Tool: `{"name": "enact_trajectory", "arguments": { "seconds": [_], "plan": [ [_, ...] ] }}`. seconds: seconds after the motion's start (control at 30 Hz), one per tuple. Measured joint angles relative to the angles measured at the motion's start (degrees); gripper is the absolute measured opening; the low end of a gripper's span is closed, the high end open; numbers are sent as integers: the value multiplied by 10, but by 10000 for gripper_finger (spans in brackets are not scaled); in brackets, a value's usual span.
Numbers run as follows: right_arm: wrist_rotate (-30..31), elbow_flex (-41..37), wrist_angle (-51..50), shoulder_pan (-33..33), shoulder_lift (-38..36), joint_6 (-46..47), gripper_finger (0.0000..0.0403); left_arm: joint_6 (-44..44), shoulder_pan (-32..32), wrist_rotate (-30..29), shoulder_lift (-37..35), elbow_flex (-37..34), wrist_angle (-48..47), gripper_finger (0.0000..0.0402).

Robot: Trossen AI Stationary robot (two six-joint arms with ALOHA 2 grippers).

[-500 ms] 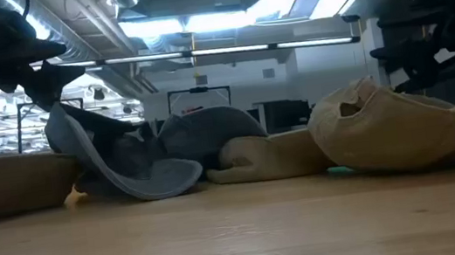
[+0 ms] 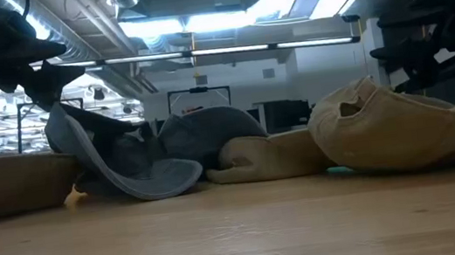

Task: Pick & Place hat

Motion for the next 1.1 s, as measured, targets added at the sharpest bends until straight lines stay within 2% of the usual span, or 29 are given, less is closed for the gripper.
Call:
{"name": "enact_trajectory", "arguments": {
  "seconds": [1.1],
  "plan": [
    [0,8,-19,13,16,0,232,0,0,0,0,0,0,207]
  ]
}}
